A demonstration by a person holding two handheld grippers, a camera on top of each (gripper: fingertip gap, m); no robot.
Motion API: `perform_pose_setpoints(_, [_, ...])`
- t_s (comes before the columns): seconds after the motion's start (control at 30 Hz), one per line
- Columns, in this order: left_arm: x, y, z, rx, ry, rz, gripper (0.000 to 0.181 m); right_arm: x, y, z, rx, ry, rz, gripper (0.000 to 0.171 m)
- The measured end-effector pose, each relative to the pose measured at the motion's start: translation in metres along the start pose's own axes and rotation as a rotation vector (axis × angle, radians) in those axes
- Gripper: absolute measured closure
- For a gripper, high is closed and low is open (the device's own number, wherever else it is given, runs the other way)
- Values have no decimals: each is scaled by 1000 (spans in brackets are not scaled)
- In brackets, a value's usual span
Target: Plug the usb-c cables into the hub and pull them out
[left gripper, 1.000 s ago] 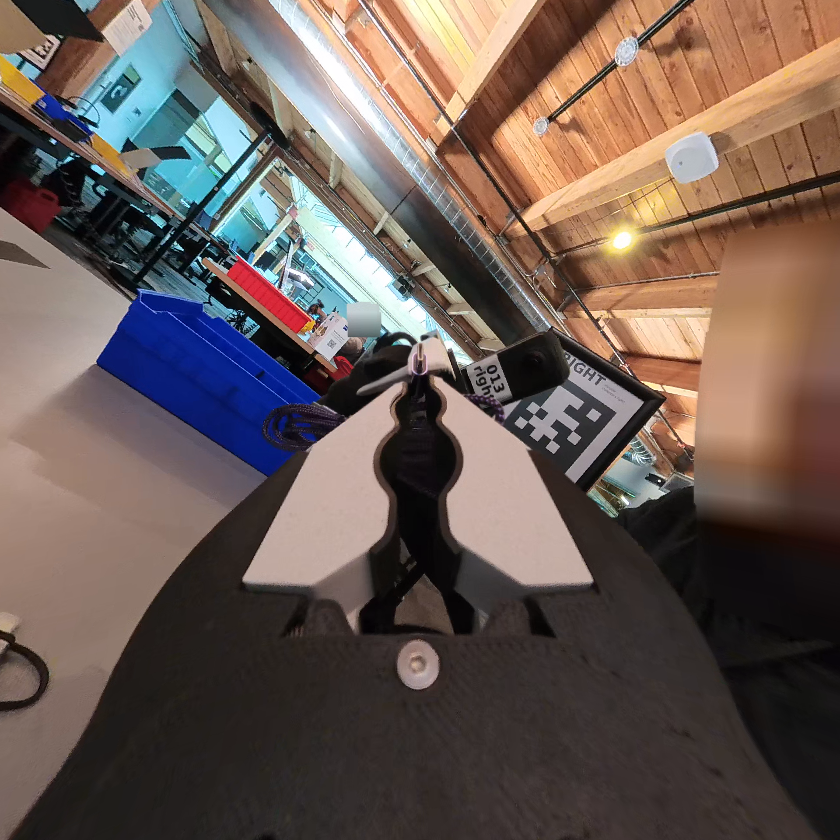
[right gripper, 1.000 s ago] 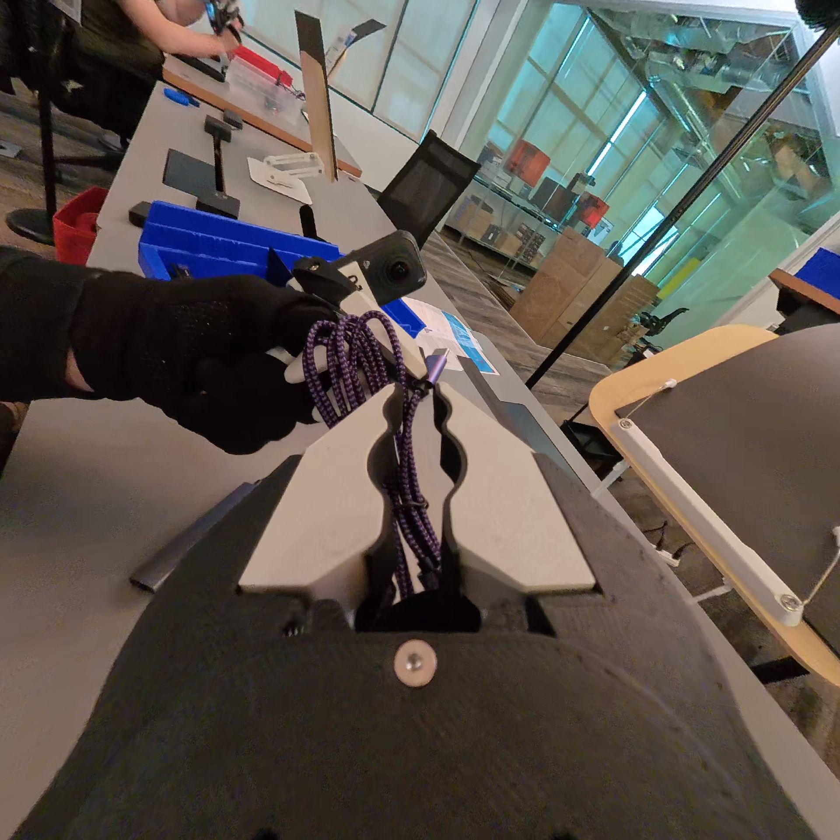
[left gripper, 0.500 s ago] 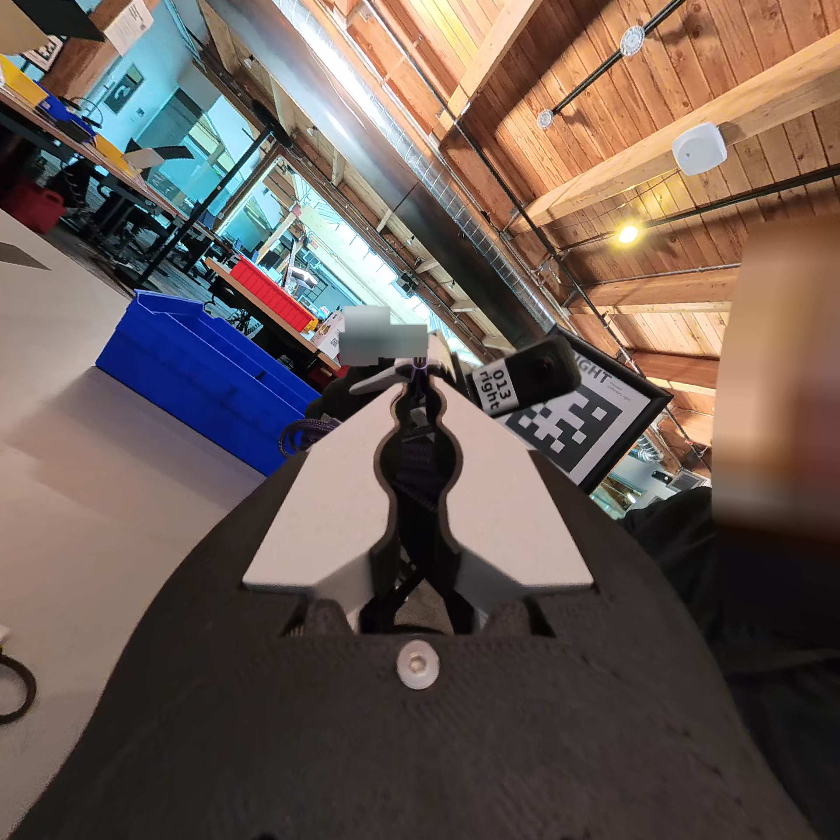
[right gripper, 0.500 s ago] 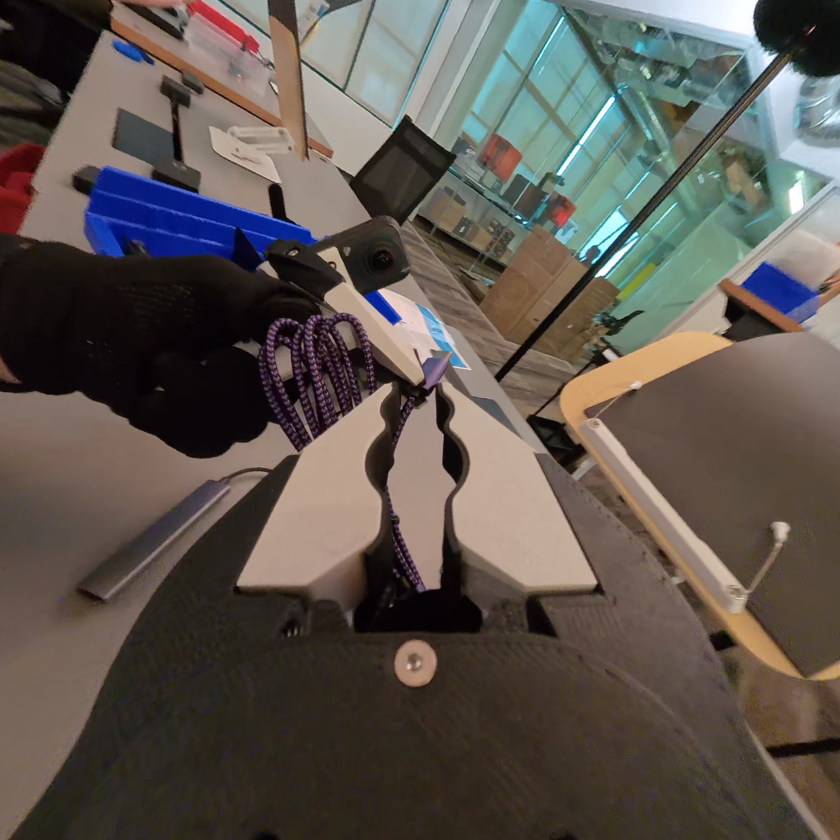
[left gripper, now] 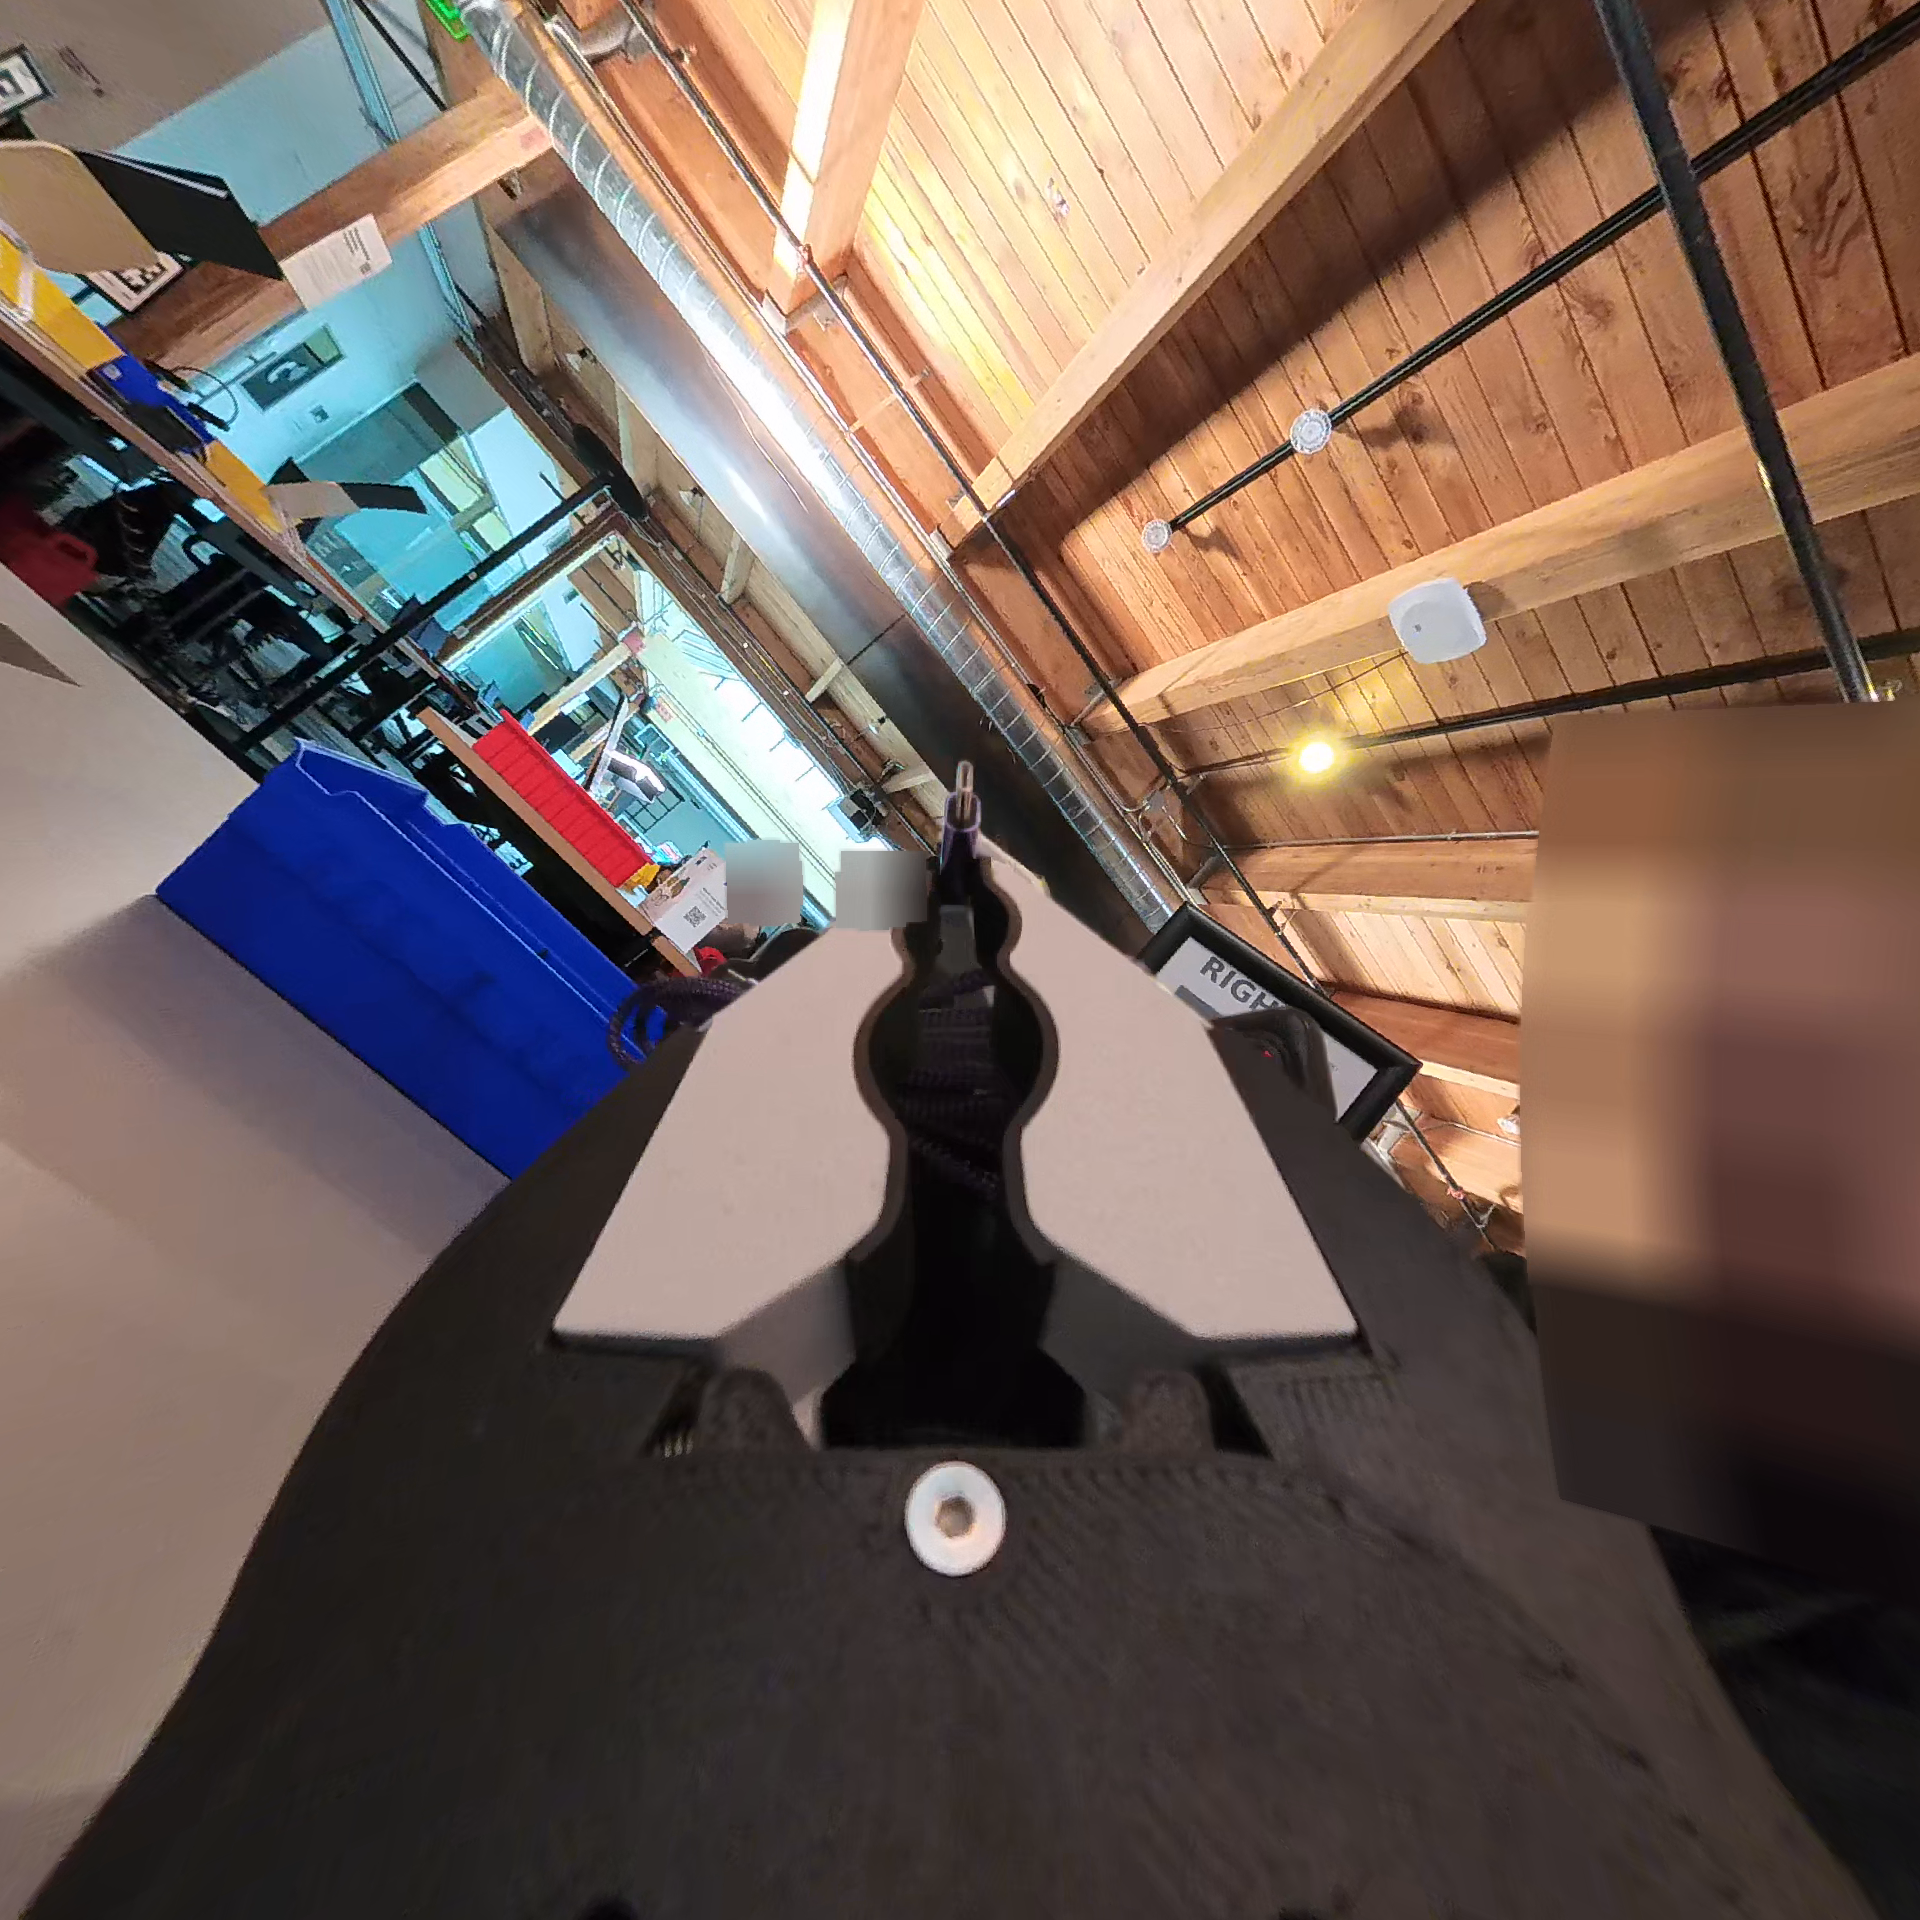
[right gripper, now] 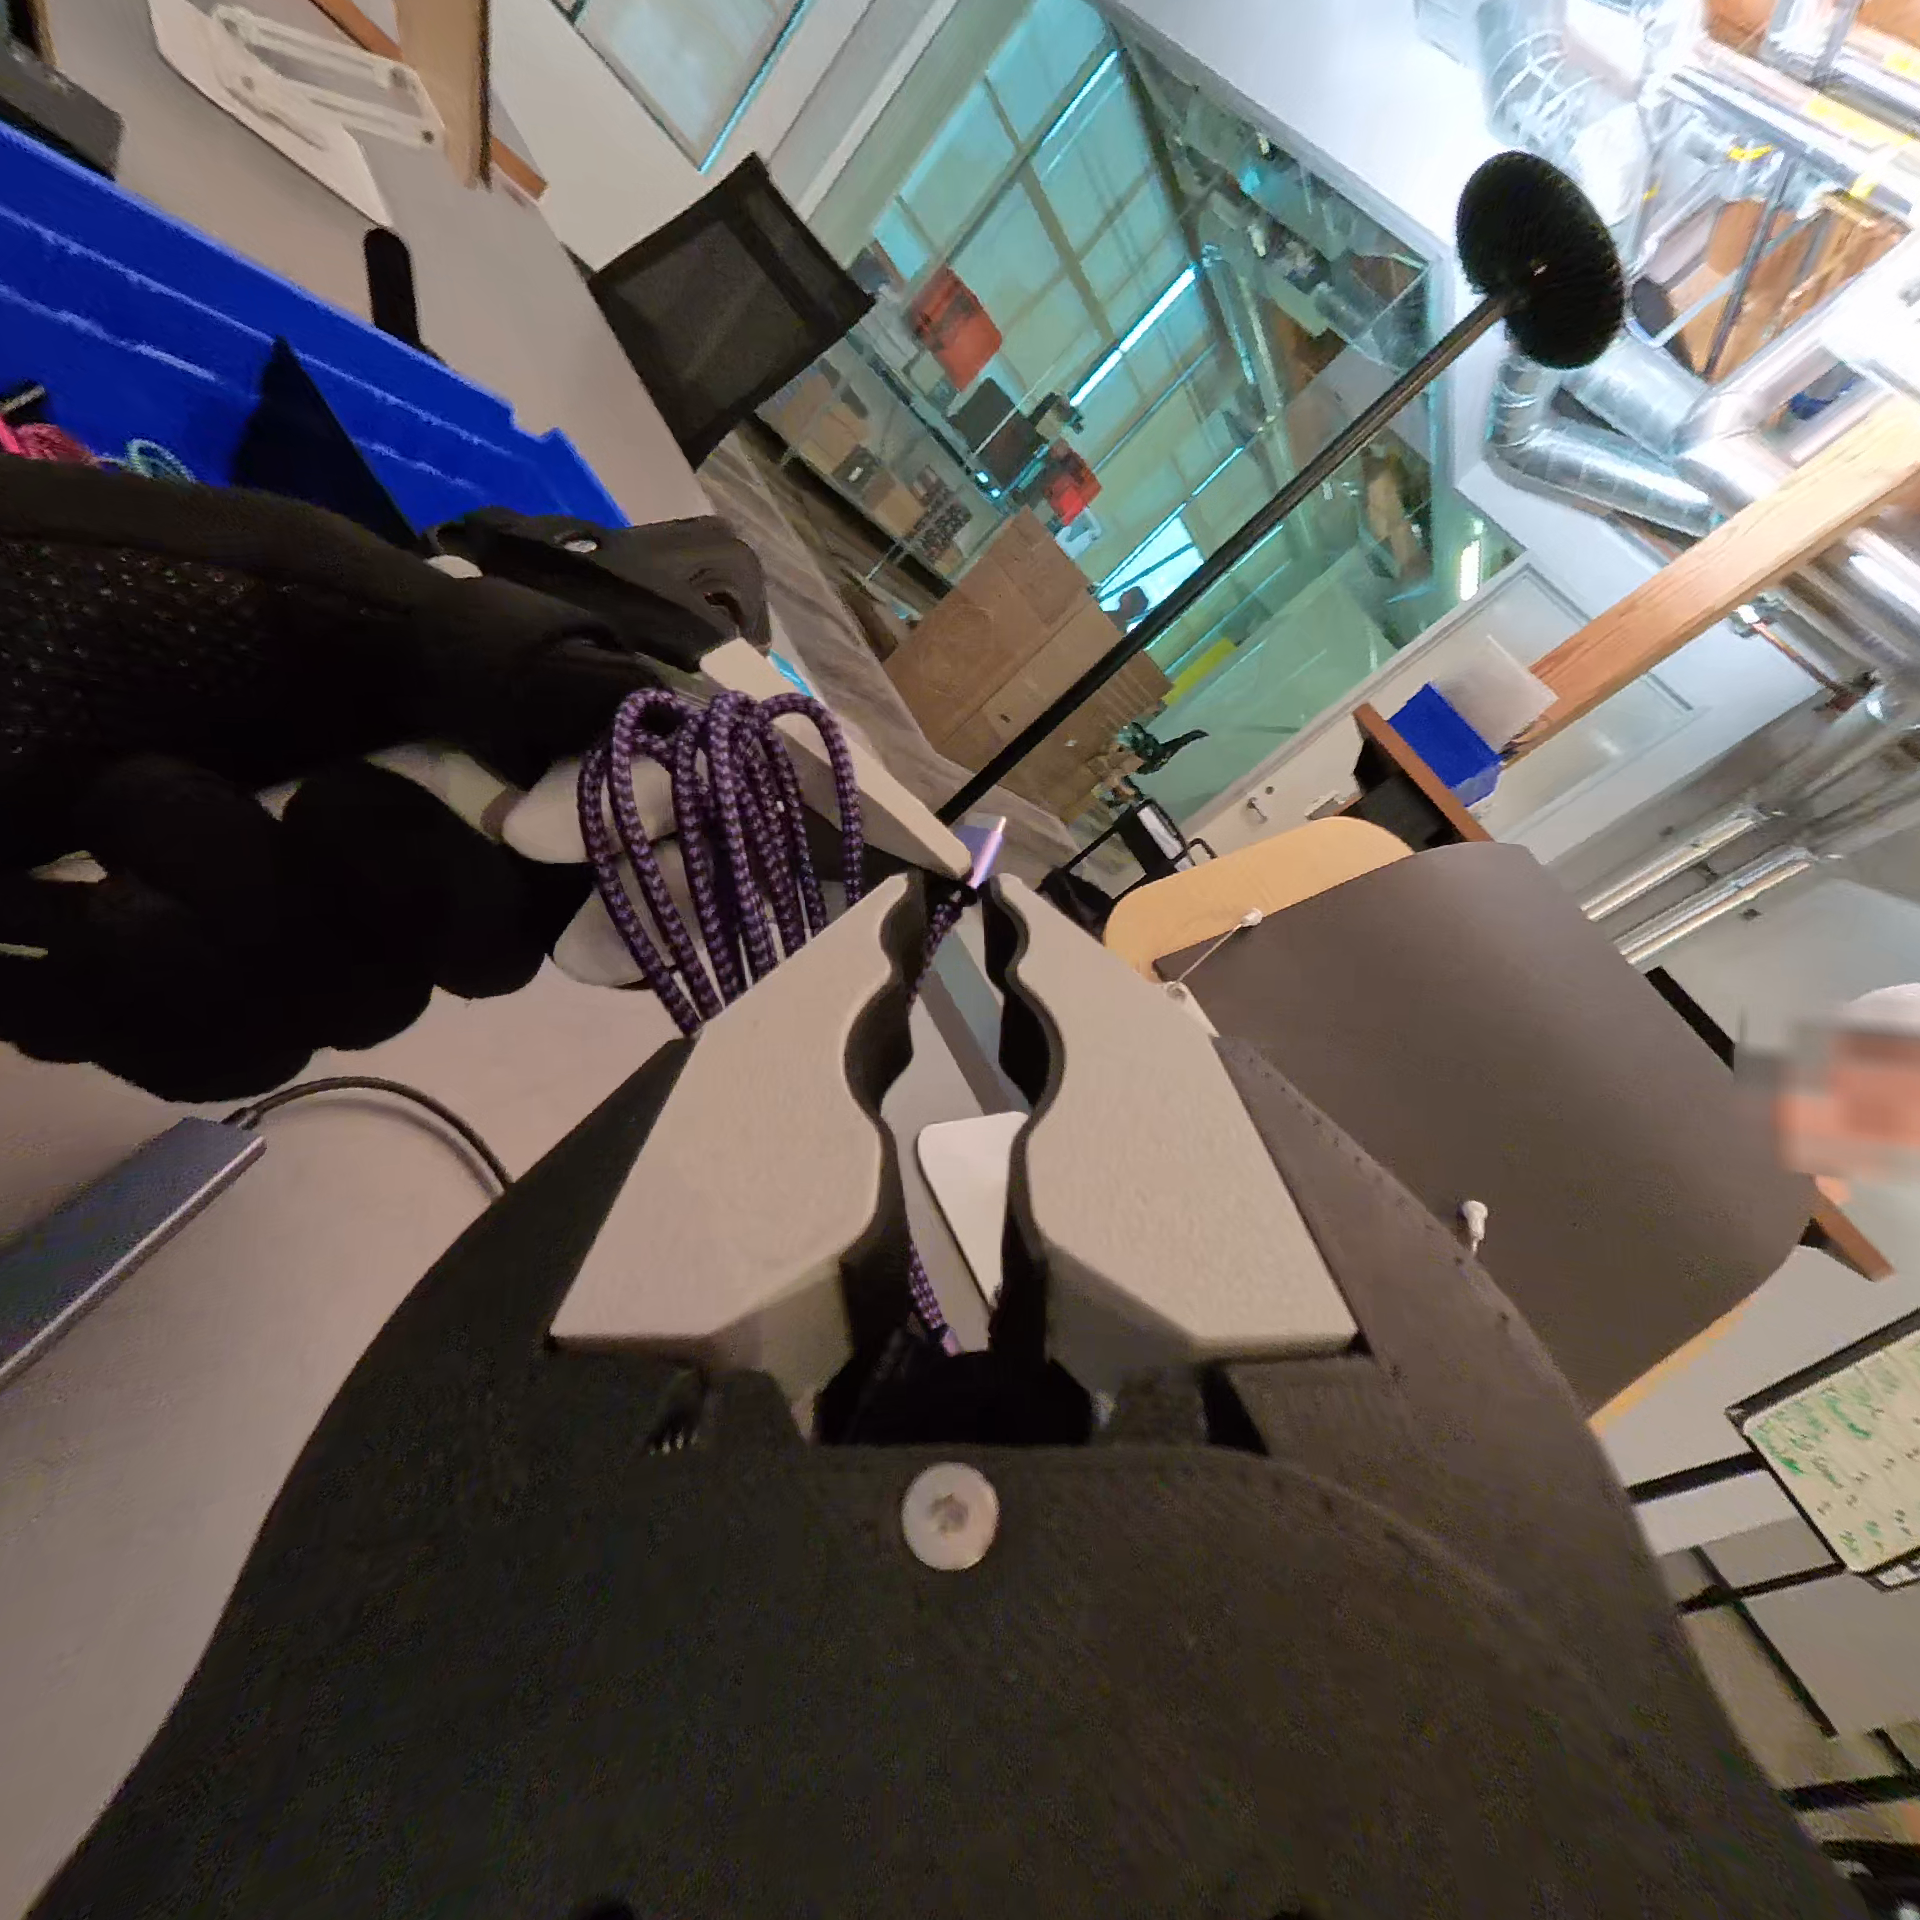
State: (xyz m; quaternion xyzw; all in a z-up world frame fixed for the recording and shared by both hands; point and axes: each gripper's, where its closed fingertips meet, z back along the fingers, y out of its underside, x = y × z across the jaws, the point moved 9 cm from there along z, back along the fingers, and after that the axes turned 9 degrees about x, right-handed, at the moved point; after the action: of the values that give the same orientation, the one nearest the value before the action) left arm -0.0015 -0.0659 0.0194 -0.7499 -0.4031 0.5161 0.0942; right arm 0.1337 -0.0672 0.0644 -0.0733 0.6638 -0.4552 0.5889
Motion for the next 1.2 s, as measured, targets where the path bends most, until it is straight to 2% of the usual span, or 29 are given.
perform_pose_setpoints(0.03, [1, 0, 1, 6, -1, 0, 177, 0, 0, 0, 2, -14, -8, 164])
perform_pose_setpoints(0.27, [2, 1, 4, 16, -23, -22, 176, 0, 5, 0, -9, -82, -78, 165])
perform_pose_setpoints(0.37, [-1, -2, 9, 14, -42, -34, 167, -1, 7, 2, -7, -127, -73, 165])
perform_pose_setpoints(0.6, [-5, -2, 7, 77, -82, -62, 175, -2, 8, 6, -7, -149, -38, 165])
perform_pose_setpoints(0.73, [-4, -1, 7, 13, -21, -20, 177, -2, 4, 5, -45, -118, -64, 164])
perform_pose_setpoints(0.97, [-5, 0, 7, -88, -11, 13, 178, 5, 1, -5, -78, -12, -128, 159])
perform_pose_setpoints(1.2, [2, 3, 6, -172, -32, 60, 177, 15, 3, -13, -9, 162, -29, 160])
